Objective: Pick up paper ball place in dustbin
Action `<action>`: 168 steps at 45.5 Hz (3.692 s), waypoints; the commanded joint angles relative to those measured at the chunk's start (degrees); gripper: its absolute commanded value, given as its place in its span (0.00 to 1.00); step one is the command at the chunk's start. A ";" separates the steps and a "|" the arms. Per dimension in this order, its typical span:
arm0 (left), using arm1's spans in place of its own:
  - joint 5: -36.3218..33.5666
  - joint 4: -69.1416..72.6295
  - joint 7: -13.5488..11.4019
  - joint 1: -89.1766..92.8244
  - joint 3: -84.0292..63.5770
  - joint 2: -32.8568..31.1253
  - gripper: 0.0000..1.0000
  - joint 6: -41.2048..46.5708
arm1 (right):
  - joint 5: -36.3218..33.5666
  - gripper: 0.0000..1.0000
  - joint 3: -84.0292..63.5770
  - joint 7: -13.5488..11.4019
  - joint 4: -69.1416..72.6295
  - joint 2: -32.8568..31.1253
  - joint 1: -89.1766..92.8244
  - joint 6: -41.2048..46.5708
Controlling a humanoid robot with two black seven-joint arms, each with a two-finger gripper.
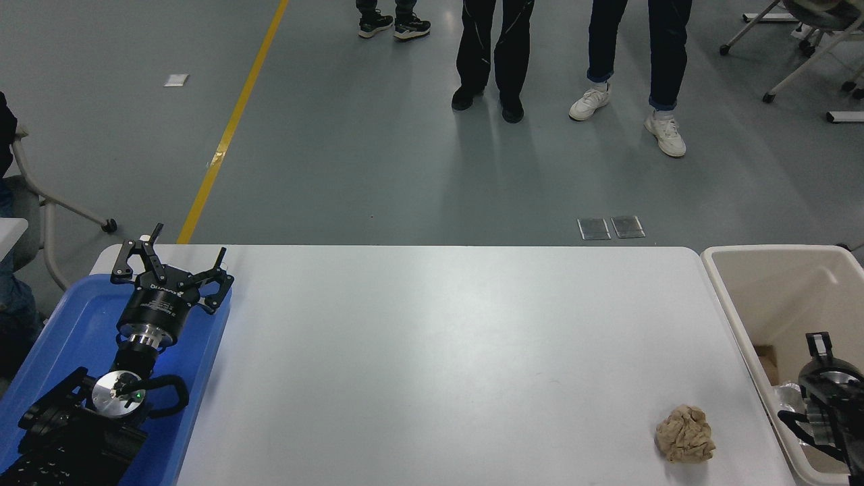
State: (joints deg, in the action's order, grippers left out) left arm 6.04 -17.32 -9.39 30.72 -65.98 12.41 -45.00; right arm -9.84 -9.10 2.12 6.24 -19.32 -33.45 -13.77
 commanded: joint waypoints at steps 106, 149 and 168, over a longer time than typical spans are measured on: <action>-0.07 0.00 -0.01 0.04 0.68 0.25 0.99 0.00 | 7.03 1.00 -66.49 0.52 93.76 -3.80 -109.01 45.84; 0.02 0.00 -0.10 -0.05 0.68 0.34 0.99 0.00 | 7.11 1.00 -67.36 0.08 93.76 -6.96 -109.12 55.44; -0.07 0.00 -0.10 0.04 0.68 0.25 0.99 0.00 | 9.92 1.00 -68.86 0.17 87.81 -19.97 -81.27 35.23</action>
State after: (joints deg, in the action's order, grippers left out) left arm 5.98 -17.31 -9.50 30.74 -65.36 12.67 -45.00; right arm -1.77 -77.74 2.18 97.66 -33.30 -130.25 31.81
